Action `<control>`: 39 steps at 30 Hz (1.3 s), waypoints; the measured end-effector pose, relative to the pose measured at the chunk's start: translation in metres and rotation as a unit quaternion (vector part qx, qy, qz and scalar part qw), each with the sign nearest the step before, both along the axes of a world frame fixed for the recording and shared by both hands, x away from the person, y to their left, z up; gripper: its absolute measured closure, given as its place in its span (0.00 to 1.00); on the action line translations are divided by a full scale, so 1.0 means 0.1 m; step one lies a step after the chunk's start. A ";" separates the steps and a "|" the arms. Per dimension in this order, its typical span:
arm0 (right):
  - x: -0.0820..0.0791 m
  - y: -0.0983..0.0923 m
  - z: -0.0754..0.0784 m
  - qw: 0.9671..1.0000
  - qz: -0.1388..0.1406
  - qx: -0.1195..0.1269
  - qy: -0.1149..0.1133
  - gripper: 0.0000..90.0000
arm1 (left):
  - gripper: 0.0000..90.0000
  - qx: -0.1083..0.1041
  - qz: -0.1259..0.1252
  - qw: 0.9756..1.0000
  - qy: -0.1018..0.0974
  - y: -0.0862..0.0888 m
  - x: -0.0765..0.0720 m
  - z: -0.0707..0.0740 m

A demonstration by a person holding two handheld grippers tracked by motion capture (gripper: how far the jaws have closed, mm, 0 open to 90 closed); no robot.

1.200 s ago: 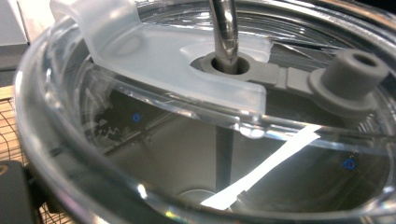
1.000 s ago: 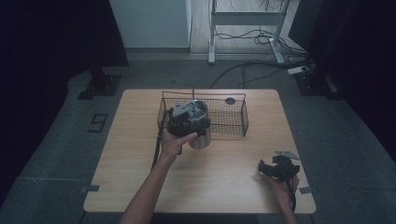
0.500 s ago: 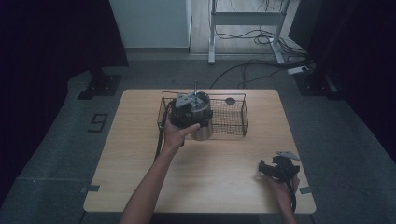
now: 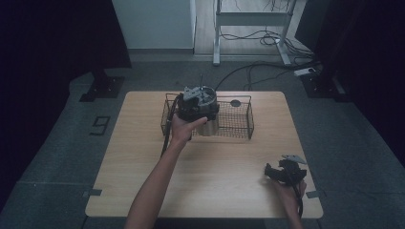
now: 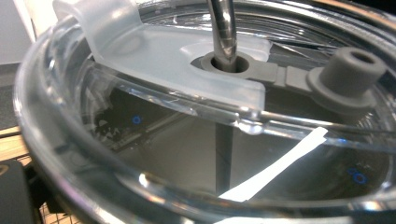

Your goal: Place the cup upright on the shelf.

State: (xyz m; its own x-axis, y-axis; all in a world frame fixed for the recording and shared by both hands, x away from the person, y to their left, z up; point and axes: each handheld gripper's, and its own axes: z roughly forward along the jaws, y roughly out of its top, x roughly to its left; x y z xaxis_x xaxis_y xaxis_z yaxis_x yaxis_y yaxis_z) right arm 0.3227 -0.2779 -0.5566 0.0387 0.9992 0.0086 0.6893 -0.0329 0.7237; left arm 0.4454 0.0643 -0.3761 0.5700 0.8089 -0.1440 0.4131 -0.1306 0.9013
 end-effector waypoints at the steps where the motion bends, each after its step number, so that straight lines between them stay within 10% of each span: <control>1: 0.00 0.00 0.00 1.000 0.000 0.000 0.000 0.03 | 0.04 -0.002 0.001 1.000 0.002 0.00 0.02 0.00; 39: 0.00 0.00 0.00 1.000 0.001 0.000 0.001 0.03 | 0.04 0.035 0.041 0.999 0.001 -0.28 0.54 -0.11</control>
